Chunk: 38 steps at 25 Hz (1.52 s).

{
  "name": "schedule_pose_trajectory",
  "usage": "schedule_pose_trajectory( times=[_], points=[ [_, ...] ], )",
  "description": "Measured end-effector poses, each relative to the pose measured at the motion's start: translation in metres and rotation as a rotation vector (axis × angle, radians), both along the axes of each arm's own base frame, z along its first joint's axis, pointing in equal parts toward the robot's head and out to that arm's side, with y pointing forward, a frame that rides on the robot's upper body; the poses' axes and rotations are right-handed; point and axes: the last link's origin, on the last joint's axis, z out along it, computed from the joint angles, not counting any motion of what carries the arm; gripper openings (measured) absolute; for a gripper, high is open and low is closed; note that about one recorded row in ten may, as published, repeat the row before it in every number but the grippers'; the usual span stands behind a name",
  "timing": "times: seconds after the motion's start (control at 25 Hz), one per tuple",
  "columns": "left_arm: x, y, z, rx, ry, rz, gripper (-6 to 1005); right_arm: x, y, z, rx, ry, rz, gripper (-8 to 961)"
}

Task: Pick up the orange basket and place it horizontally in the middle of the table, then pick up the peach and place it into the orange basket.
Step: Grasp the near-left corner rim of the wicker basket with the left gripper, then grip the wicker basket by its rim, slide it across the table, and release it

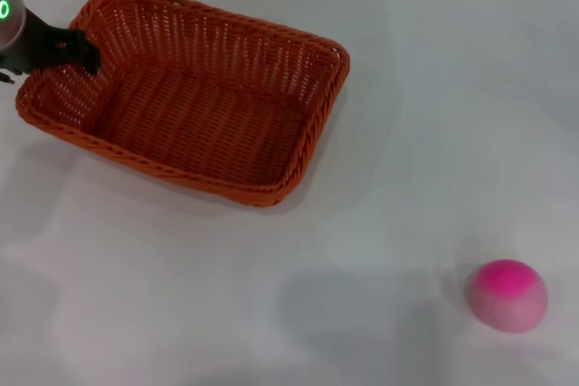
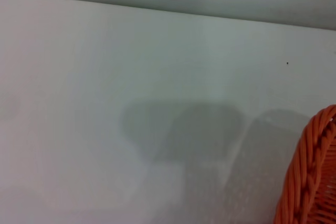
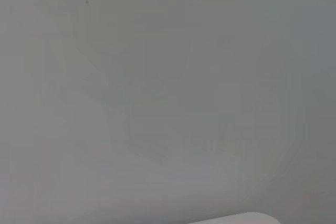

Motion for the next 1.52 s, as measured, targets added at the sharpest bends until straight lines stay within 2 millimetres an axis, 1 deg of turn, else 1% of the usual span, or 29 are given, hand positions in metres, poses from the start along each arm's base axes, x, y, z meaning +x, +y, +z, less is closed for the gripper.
schedule_pose_trajectory(
  times=[0.08,0.32,0.44,0.64,0.88,1.16,1.2,1.32,1.52],
  points=[
    [0.001,0.0,0.0,-0.002,0.0,0.0,741,0.0,0.0,0.0,0.0,0.0,0.0,862],
    [0.003,-0.001,-0.003,-0.008,-0.01,0.005,602,0.0,0.0,0.0,0.001,0.0,0.001,863],
    [0.002,-0.002,-0.003,-0.009,-0.017,0.012,416,-0.001,0.002,0.0,0.001,0.0,0.003,863],
    [0.002,-0.005,-0.003,-0.022,-0.023,0.027,257,-0.002,0.003,0.0,0.0,0.0,0.007,863],
    [0.007,-0.008,-0.007,-0.041,-0.046,0.037,244,-0.003,0.004,0.001,0.001,-0.001,0.009,863],
    [0.029,-0.014,-0.006,-0.067,-0.085,-0.008,229,-0.002,0.004,0.001,0.0,-0.001,0.005,863],
    [0.029,-0.014,-0.006,-0.067,-0.085,-0.008,227,-0.002,0.004,0.001,0.0,-0.001,0.005,863],
    [0.038,-0.016,-0.013,-0.083,-0.115,-0.016,217,-0.002,0.005,0.001,0.0,-0.001,0.005,863],
    [0.045,-0.017,-0.018,-0.079,-0.164,0.001,193,-0.003,0.006,0.002,0.0,-0.002,0.007,863]
  ],
)
